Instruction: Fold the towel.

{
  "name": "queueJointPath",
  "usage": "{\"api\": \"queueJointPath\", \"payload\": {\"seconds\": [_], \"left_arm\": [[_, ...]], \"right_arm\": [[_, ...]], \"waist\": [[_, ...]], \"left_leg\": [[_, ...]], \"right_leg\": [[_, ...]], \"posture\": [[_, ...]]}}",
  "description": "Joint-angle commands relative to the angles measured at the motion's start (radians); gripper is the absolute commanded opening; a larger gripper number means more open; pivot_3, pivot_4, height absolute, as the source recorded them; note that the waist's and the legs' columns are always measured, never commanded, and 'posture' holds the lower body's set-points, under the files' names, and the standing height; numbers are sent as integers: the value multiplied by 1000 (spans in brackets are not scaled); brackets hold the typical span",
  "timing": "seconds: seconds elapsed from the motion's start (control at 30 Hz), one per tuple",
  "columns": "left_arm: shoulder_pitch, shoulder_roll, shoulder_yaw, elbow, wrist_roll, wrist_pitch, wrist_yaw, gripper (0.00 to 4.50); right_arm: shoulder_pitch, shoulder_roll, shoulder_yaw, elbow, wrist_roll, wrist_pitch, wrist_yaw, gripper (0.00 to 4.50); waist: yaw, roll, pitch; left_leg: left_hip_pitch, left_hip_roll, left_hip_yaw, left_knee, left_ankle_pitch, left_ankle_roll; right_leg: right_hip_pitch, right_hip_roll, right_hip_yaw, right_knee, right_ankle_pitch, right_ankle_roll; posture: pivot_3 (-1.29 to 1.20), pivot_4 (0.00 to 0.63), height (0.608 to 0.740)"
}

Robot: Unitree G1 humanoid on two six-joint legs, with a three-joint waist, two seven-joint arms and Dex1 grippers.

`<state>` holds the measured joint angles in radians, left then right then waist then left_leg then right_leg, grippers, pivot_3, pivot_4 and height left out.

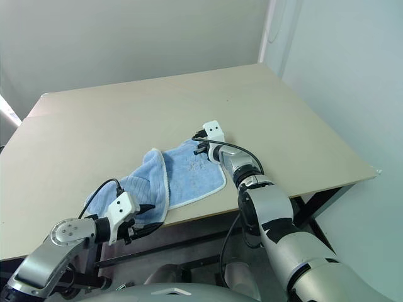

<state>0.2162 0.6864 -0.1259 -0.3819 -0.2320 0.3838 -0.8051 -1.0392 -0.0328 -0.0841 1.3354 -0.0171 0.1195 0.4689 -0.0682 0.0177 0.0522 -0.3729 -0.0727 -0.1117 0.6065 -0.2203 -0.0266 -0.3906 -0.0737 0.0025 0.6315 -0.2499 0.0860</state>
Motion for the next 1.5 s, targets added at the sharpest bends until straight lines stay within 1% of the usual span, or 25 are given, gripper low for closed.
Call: {"api": "queueJointPath", "payload": {"seconds": [0.03,0.1,0.17,0.2,0.3,0.33,0.4,0.47,0.6,0.7,0.77,0.83,0.9,1.03,1.13,1.2,1.23,1.3,1.4,1.5], "left_arm": [[-12,-1,-37,29,10,29,-14,2534],[-12,5,-50,32,8,37,-28,2122],[-4,18,-76,45,39,21,-33,1442],[0,17,-80,49,42,18,-33,1180],[7,11,-77,51,45,12,-29,105],[7,9,-73,53,47,7,-27,19],[5,8,-46,51,32,8,-23,19],[3,-1,24,20,-41,45,-22,19],[35,29,215,-83,-205,130,-43,19],[96,53,360,-148,-334,198,-70,19],[122,57,448,-147,-390,228,-70,19],[130,63,514,-127,-417,245,-64,19],[136,76,529,-115,-407,243,-67,19],[157,91,428,-125,-331,210,-75,19],[145,71,382,-106,-310,198,-59,844],[147,72,349,-95,-275,176,-54,1575],[148,72,340,-91,-266,169,-56,1847],[137,61,340,-73,-266,166,-49,1847],[116,51,378,-39,-283,167,-42,1847],[109,67,425,-2,-298,169,-55,1847]], "right_arm": [[-22,-9,-11,-43,12,-16,-5,0],[-24,-10,-12,-43,13,-17,-6,0],[-25,-13,-13,-44,14,-19,-6,0],[-25,-15,-12,-44,12,-21,-8,0],[-24,-18,-9,-44,8,-23,-13,0],[-24,-19,-8,-44,7,-23,-15,0],[-26,-17,-8,-44,8,-26,-13,0],[-30,-12,-8,-46,9,-30,-12,0],[-35,-5,-9,-49,12,-37,-7,0],[-34,-7,3,-46,-2,-49,-14,0],[-35,-10,0,-44,1,-50,-18,0],[-37,-14,-2,-42,1,-52,-24,0],[-39,-18,-2,-40,0,-54,-29,0],[-45,-21,-1,-37,-3,-56,-37,0],[-50,-21,-1,-38,-2,-55,-39,0],[-51,-21,1,-39,-3,-55,-37,0],[-50,-20,2,-39,-4,-56,-35,0],[-47,-21,4,-40,-6,-57,-33,0],[-41,-24,6,-41,-11,-58,-34,0],[-39,-28,6,-41,-12,-59,-31,0]], "waist": [[1,0,0],[1,0,0],[0,0,0],[-1,0,0],[-1,1,-1],[0,2,-1],[0,2,-1],[-1,1,-1],[-5,0,0],[-3,0,1],[-3,1,1],[-3,0,1],[-2,0,1],[-2,1,2],[-2,1,2],[-2,1,2],[-2,1,2],[-2,1,2],[-2,1,2],[-3,1,2]], "left_leg": [[0,0,0,0,0,0],[0,0,0,0,0,0],[0,0,0,0,0,0],[0,0,0,0,0,0],[0,0,0,-1,0,0],[0,0,0,-1,0,0],[0,-1,0,-2,0,0],[0,-1,0,-2,0,0],[-1,0,0,-2,0,0],[-1,1,-1,-2,0,0],[-1,1,-1,-2,0,0],[-1,0,-1,-2,0,0],[-1,0,-1,-1,0,0],[-1,0,-1,-2,0,0],[-1,-1,0,-2,0,0],[-1,-1,-1,-3,0,0],[-1,0,-1,-3,0,0],[-1,0,-1,-3,0,0],[-1,0,-1,-3,0,0],[-1,0,-1,-3,0,0]], "right_leg": [[0,0,0,0,0,0],[0,0,0,0,0,1],[0,0,0,0,-1,1],[0,0,0,0,0,1],[0,0,0,-1,0,0],[0,0,0,-1,0,0],[0,0,1,-1,0,-1],[0,0,1,-1,0,-1],[-3,0,1,0,0,1],[-3,1,1,0,0,-1],[-3,1,1,0,-1,-1],[-3,0,1,0,-1,0],[-2,0,1,0,-2,1],[-2,0,1,-1,-1,0],[-2,-1,1,-1,0,-2],[-3,0,1,-1,0,-2],[-3,0,1,-1,0,-2],[-3,0,1,-1,0,-3],[-3,0,1,-1,0,-2],[-3,0,1,-1,0,-2]], "posture": [[0,0,740],[0,0,740],[0,0,740],[0,0,740],[0,0,740],[0,0,740],[0,0,740],[0,0,740],[0,0,740],[0,0,740],[0,0,740],[0,0,740],[0,0,740],[0,0,740],[0,0,740],[0,0,740],[0,0,740],[0,0,740],[0,0,740],[0,0,740]]}}
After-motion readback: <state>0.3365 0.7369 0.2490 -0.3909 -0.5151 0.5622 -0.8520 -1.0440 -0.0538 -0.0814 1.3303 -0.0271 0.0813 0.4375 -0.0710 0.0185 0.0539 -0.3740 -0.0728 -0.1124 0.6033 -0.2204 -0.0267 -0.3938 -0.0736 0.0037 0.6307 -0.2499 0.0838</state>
